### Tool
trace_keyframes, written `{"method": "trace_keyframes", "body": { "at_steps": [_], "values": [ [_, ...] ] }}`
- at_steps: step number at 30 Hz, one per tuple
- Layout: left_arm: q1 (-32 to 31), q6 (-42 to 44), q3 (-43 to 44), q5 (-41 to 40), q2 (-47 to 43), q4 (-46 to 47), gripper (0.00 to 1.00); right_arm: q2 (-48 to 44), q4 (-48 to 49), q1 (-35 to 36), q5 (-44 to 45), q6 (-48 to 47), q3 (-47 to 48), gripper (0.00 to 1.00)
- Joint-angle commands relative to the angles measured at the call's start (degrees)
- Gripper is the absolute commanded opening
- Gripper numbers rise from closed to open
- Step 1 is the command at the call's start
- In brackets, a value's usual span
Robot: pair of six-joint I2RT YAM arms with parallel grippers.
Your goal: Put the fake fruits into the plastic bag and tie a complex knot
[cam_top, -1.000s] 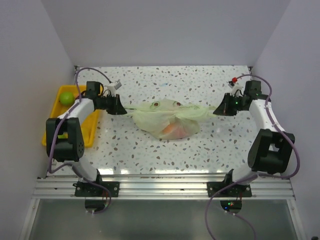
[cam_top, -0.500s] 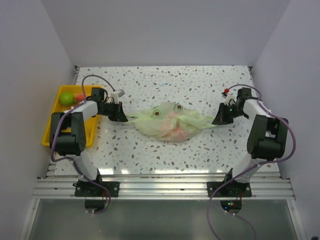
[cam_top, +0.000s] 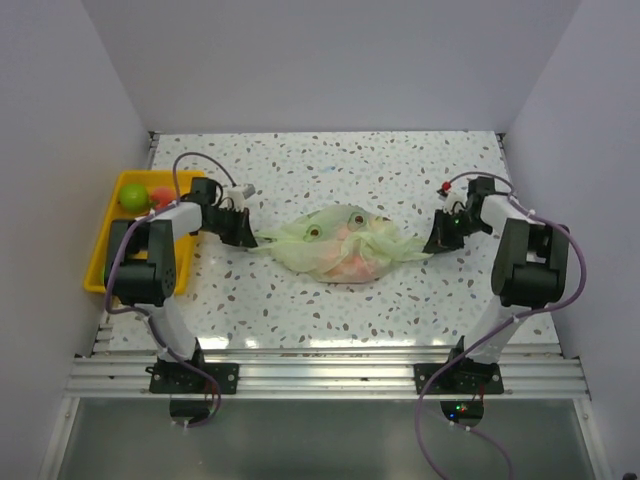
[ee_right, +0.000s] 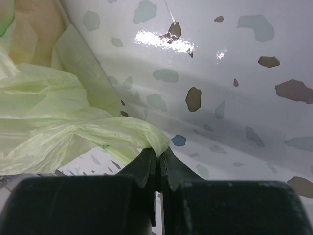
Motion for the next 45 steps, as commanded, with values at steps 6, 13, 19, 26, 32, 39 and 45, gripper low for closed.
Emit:
{"method": "trace_keyframes", "body": {
  "at_steps": [6, 13, 19, 26, 32, 39, 45],
  "values": [
    [2.03, 1.33, 7.24, -1.61, -14.63, 2.84, 0.0, -13.09, -3.47, -2.02, 6.69, -5.43, 11.74, 0.0],
    [-9.73, 6.16, 11.82, -2.65, -24.38, 0.81, 0.0, -17.93, -7.44, 6.57, 7.9, -5.34, 19.56, 0.0],
    [-16.86, 5.55, 9.99, -4.93, -26.5, 1.69, 0.0, -20.31, -6.12, 13.97, 12.74, -3.68, 17.37, 0.0],
    [-21.69, 22.49, -0.2, -3.7, -30.36, -0.94, 0.0, -17.15, -7.79, 13.89, 15.83, 0.8, 17.54, 0.0],
    [-27.76, 36.91, -11.36, -12.92, -37.56, 2.9, 0.0, -12.76, -8.84, 12.67, 15.05, 9.76, 20.61, 0.0],
    [-28.29, 38.07, -15.16, -20.68, -45.3, 9.78, 0.0, -12.13, -9.99, 4.24, 4.42, 20.47, 24.05, 0.0],
    [-30.57, 36.49, -9.91, -16.64, -45.5, 8.73, 0.0, -12.05, -9.38, 4.48, -3.42, 27.69, 24.23, 0.0]
  ]
}}
